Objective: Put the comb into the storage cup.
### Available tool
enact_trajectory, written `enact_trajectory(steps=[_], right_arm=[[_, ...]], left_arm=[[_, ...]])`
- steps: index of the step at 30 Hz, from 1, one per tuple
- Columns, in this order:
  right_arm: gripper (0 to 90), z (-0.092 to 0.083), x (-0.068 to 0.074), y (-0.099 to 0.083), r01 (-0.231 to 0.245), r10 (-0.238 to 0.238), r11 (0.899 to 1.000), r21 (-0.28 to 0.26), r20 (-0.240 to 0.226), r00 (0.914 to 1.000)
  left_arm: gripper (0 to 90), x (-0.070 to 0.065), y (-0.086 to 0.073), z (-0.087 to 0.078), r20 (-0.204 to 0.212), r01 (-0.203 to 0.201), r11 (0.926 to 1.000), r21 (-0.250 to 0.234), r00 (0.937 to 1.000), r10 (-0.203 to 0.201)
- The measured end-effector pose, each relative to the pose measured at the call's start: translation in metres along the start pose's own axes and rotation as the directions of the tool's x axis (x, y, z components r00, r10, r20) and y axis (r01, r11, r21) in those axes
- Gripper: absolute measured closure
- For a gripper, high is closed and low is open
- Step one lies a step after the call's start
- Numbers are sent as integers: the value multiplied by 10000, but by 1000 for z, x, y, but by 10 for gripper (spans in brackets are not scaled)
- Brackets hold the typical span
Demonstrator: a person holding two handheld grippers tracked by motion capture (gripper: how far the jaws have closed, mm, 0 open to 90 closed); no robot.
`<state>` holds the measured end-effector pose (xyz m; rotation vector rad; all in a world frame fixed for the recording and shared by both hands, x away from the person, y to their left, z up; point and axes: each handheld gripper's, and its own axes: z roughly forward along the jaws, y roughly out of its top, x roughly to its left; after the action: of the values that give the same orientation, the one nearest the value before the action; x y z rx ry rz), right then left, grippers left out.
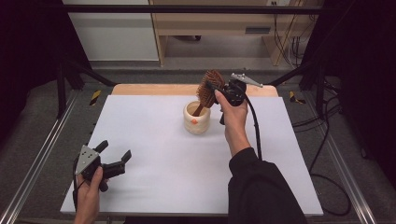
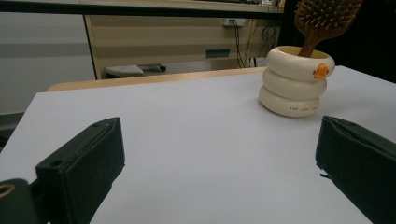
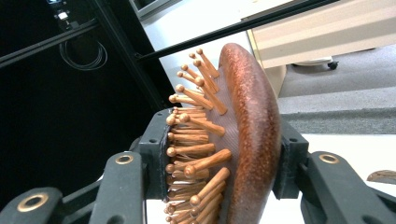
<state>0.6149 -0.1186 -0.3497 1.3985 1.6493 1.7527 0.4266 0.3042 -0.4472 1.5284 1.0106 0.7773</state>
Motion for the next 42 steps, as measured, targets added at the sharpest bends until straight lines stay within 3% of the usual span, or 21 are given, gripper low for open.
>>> enact_trajectory(steps=[30, 42], right_arm=[[503, 8, 0, -6, -200, 200, 9998, 75, -20, 9998], [502, 8, -6, -10, -435, 434, 9990, 66, 58, 9990]], left_arm=[[15, 1, 0, 1, 68, 19, 10000, -12, 10000, -19], [14, 2, 0, 1, 47, 68, 10000, -34, 10000, -68]])
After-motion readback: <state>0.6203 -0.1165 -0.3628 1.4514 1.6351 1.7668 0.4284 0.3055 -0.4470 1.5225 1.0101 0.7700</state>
